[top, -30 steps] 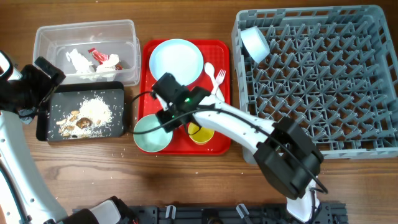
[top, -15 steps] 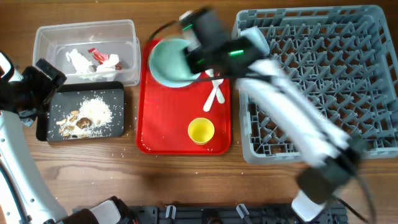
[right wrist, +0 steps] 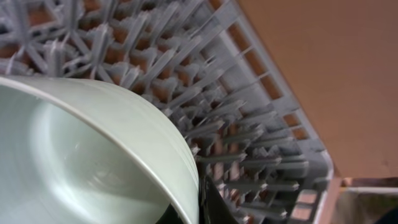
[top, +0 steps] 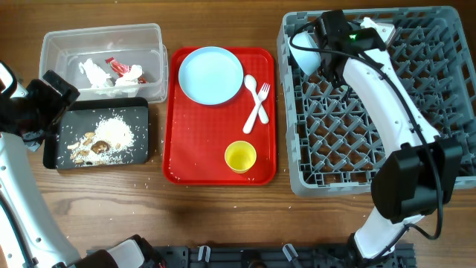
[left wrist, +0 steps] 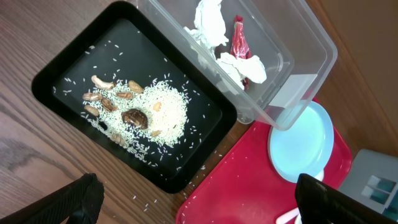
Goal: Sort waste into correct bins and load items into the dishwasher rack
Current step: 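Grasp the light-blue bowl with right gripper and place it in the rack, then move right gripper back to the red tray and grasp the blue plate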
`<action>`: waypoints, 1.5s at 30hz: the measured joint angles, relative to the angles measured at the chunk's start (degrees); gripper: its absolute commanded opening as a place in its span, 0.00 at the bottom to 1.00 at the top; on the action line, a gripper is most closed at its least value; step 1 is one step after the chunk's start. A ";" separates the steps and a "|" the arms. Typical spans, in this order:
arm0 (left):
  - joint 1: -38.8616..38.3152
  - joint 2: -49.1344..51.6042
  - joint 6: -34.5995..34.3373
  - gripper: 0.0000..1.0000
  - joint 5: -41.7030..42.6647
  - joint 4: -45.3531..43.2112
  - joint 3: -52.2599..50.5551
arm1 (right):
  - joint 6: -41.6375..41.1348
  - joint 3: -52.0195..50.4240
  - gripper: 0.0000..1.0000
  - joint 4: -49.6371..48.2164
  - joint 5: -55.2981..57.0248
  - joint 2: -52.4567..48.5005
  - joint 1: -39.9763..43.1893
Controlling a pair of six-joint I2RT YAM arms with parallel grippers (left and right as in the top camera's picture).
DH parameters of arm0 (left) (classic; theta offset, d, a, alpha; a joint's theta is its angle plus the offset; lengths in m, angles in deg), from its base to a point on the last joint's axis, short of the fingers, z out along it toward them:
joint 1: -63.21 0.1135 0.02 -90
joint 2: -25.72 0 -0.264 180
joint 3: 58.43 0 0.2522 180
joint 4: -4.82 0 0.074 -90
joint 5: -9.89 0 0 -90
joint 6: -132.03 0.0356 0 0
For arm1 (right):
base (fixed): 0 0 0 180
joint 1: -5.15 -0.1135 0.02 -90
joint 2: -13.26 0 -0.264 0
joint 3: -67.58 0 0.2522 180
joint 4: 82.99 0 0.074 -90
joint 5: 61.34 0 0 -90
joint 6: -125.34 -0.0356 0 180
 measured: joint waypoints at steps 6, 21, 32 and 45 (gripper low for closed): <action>0.00 0.00 0.00 1.00 -0.02 0.00 0.00 | 1.31 -8.22 0.04 -4.24 9.94 0.04 -12.50; 0.00 0.00 0.00 1.00 0.00 0.02 0.00 | 7.17 -16.57 0.04 -10.34 15.78 0.15 -14.38; 0.00 0.00 0.00 1.00 0.00 0.00 0.00 | 14.08 -17.94 0.04 -12.44 17.27 0.96 -14.71; 0.00 0.00 0.00 1.00 0.00 0.00 0.00 | 25.99 -18.64 0.67 -9.90 8.09 1.11 -20.92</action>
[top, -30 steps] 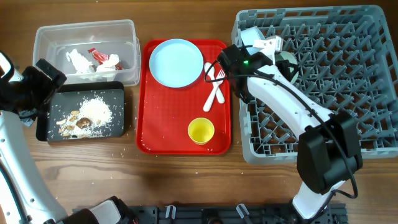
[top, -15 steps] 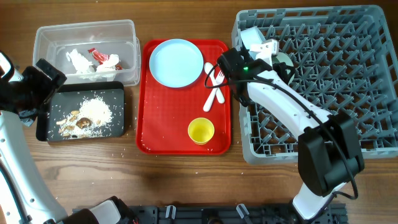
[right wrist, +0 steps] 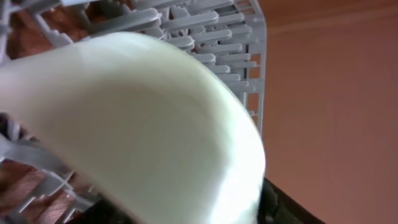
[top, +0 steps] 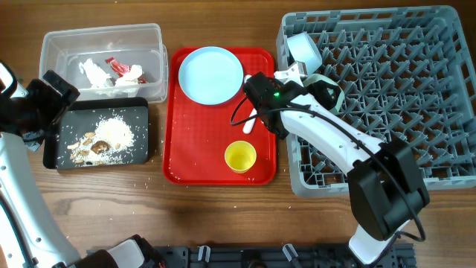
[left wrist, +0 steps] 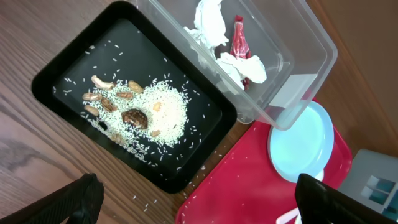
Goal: Sort waste into correct bins and load items into the dishwasher rack
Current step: 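Move right gripper back to the red tray and grasp the blue plate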
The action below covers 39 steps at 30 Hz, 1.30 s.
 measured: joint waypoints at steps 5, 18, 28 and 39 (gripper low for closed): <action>0.00 0.00 0.00 1.00 0.00 0.00 0.00 | 4.42 4.20 0.70 0.48 -10.47 1.31 0.24; 0.00 0.00 0.00 1.00 0.00 0.02 0.00 | 11.19 21.22 1.00 -2.91 -52.98 3.82 0.00; 0.00 0.00 0.00 1.00 0.00 0.02 0.00 | 9.38 24.00 0.99 -21.09 -72.78 4.33 0.00; 0.00 0.00 0.00 1.00 0.00 0.02 0.00 | 7.23 23.98 1.00 -20.96 -73.61 1.70 0.00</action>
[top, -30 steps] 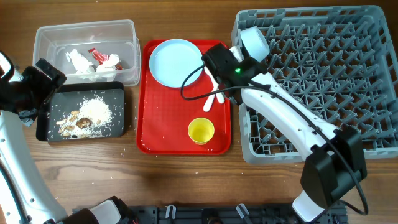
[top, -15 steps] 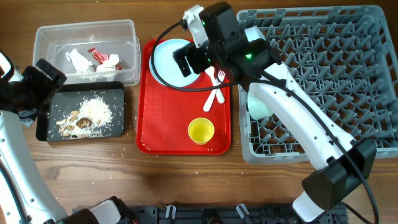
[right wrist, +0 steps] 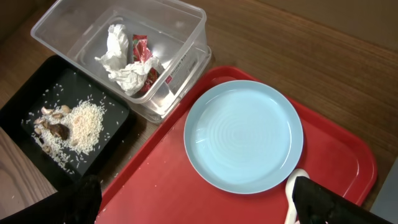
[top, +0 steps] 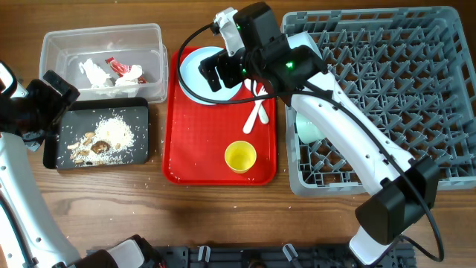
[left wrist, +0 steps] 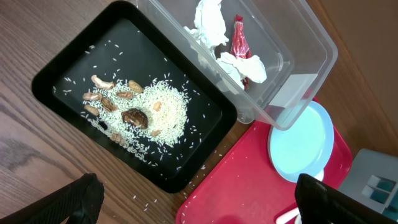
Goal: Sort waste into correct bins and load items into the dishwasher rack
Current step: 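Move right gripper back to the red tray and grasp the blue plate, then lift the blue plate and stand it upright in the rack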
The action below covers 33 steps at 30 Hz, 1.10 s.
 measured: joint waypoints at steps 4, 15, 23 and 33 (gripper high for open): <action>0.00 0.00 0.00 1.00 0.00 0.00 0.00 | 0.00 0.00 0.99 0.02 0.00 0.00 0.00; 0.00 0.00 0.00 1.00 0.00 0.00 0.00 | -5.16 0.02 0.95 -1.33 2.34 -0.50 0.00; 0.00 0.00 0.00 1.00 0.00 0.00 0.00 | -17.18 0.02 0.75 -1.77 10.64 -13.31 0.07; 0.00 0.00 0.00 1.00 0.00 0.00 0.00 | -33.22 0.02 0.29 -1.27 14.01 -24.39 0.11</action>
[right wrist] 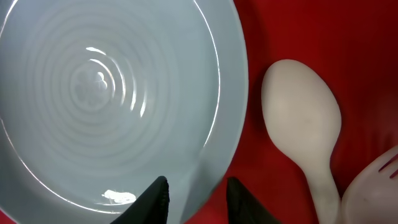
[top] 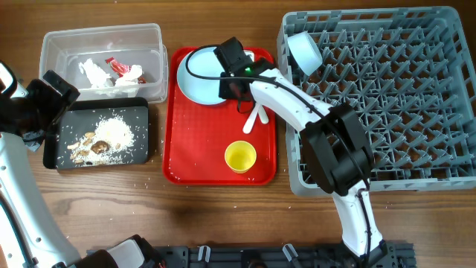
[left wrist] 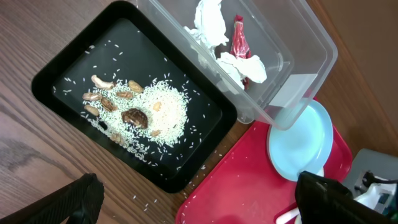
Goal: Sort waste into correct bins and load items into the dishwasher rack
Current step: 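Lift the blue plate and stand it upright in the rack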
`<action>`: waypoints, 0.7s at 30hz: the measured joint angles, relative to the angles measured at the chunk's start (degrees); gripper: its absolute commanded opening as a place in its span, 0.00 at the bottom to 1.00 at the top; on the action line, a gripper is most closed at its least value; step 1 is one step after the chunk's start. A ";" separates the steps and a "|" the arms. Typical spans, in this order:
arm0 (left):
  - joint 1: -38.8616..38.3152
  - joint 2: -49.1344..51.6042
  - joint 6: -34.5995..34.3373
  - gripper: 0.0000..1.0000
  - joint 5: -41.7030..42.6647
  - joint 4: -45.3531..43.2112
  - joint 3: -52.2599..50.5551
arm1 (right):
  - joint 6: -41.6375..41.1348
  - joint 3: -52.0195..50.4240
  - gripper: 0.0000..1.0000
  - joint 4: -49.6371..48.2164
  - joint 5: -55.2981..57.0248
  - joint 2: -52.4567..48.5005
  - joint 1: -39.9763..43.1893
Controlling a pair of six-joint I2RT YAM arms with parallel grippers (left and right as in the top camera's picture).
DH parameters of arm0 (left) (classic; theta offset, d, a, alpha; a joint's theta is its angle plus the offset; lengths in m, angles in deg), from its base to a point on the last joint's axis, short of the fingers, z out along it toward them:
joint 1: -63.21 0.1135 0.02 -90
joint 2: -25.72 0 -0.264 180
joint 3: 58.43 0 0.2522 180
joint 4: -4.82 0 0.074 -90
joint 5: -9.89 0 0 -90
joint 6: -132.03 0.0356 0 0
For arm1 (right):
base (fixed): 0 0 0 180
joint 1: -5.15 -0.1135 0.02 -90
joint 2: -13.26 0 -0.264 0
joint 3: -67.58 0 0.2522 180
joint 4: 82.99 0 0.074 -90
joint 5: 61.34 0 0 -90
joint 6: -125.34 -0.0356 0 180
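Note:
A pale blue plate (right wrist: 112, 93) lies at the far end of the red tray (top: 193, 149). My right gripper (right wrist: 198, 199) is low at the plate's right rim, open, one finger over the plate and one over the tray. A white spoon (right wrist: 303, 124) and fork (right wrist: 373, 186) lie just right of it. Near the tray's front stands a yellow cup (top: 240, 156). A pale bowl (top: 304, 50) stands on edge in the far left corner of the grey rack (top: 446, 179). My left gripper (left wrist: 202, 196) hangs open, wide, above the table by the black tray (left wrist: 68, 68).
The black tray holds rice, nuts and a brown lump. Behind it the clear bin (top: 149, 45) holds crumpled tissue and a red wrapper. Loose rice grains lie on the wood between the trays. The rack fills the right side of the table.
My right gripper was high above the tray with a wide view of plate and bins. Now it is down at the plate's right rim, fingers straddling it. The left arm has not moved.
My right gripper was at the rack's far left corner with the bowl against it. Then the bowl stood in that corner and the gripper was over by the tray. It was later high above the plate and is now low at the plate's rim.

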 measured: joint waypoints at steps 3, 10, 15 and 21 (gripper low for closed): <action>0.00 0.00 0.00 1.00 0.00 0.02 0.00 | -2.34 0.00 0.26 0.17 0.00 -0.92 0.00; 0.00 0.00 0.00 1.00 0.00 0.00 0.00 | -5.57 0.20 0.04 0.26 -1.42 -2.05 0.13; 0.00 0.00 0.00 1.00 0.00 0.00 0.00 | -6.05 0.52 0.04 -0.09 -2.40 -2.05 0.39; 0.00 0.00 0.00 1.00 0.00 0.02 0.00 | 4.68 0.42 0.04 -0.50 -2.91 2.91 1.57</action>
